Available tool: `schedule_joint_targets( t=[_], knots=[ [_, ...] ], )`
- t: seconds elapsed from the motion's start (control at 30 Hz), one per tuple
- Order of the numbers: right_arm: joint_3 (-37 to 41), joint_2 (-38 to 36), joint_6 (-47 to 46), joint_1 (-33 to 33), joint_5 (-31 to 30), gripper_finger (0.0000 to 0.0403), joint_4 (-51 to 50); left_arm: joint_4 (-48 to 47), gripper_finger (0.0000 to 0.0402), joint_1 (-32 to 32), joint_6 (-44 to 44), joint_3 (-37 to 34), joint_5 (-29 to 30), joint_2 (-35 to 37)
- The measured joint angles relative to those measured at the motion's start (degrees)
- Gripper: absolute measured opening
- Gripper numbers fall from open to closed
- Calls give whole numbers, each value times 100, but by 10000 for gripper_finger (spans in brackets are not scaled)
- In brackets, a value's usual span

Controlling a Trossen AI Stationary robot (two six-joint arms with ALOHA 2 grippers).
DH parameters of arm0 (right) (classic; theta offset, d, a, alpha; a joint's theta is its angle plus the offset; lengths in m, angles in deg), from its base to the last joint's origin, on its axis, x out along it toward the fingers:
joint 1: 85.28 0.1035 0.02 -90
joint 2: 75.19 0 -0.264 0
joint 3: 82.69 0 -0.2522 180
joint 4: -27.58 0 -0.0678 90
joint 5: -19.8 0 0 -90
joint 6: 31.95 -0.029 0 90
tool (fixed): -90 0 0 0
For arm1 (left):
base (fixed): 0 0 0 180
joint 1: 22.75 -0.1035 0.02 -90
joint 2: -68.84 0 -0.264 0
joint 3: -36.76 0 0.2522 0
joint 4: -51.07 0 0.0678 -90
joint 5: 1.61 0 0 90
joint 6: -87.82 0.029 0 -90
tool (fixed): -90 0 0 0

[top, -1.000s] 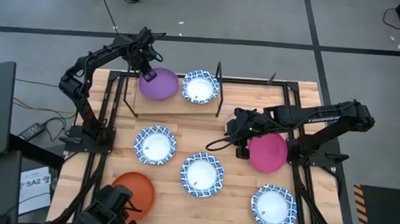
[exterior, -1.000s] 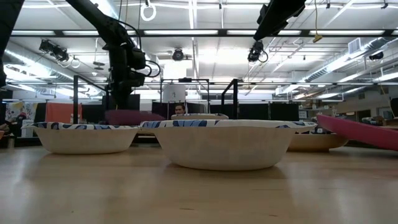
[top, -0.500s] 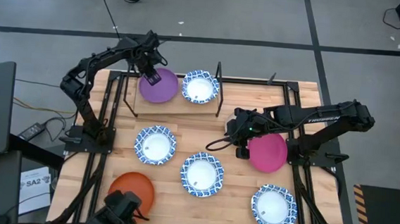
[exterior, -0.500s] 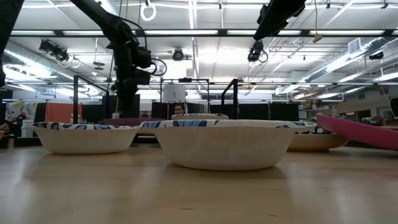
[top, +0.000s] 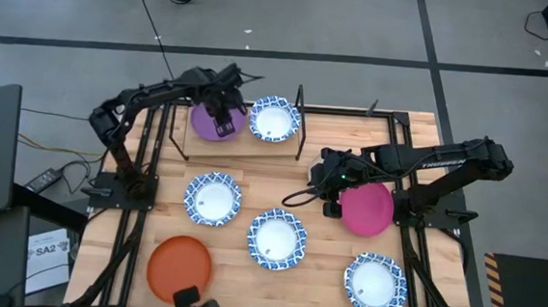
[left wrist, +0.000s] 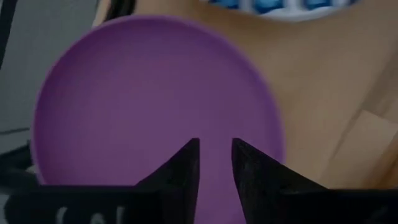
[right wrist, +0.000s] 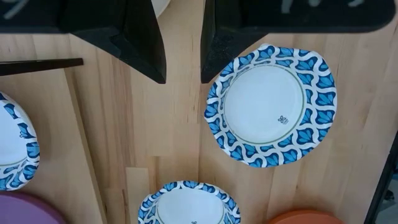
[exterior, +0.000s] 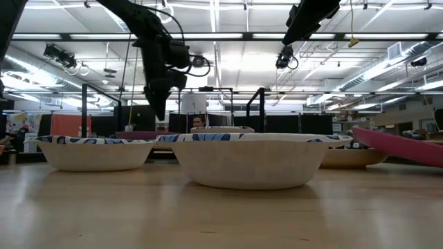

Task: Place and stack plates onto a shelf
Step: Put the violet plate on the shelf

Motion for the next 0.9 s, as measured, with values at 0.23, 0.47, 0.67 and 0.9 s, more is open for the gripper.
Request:
schedule_joint_targets(
  t=[0.23, 0.47, 0.67, 0.9],
  knots=[
    [-2, 0, 0, 0, -1, 105, 2, 89, 81, 388, -64, 0, 376, 0],
    [-2, 0, 1, 0, 0, 105, 2, 125, 42, 345, -450, -4, 482, -199],
    [-2, 0, 1, 0, -1, 105, 5, 200, 8, 365, -451, -5, 484, -474],
    [-2, 0, 1, 0, 0, 105, 2, 151, 11, 463, -488, -7, 333, -731]
  ],
)
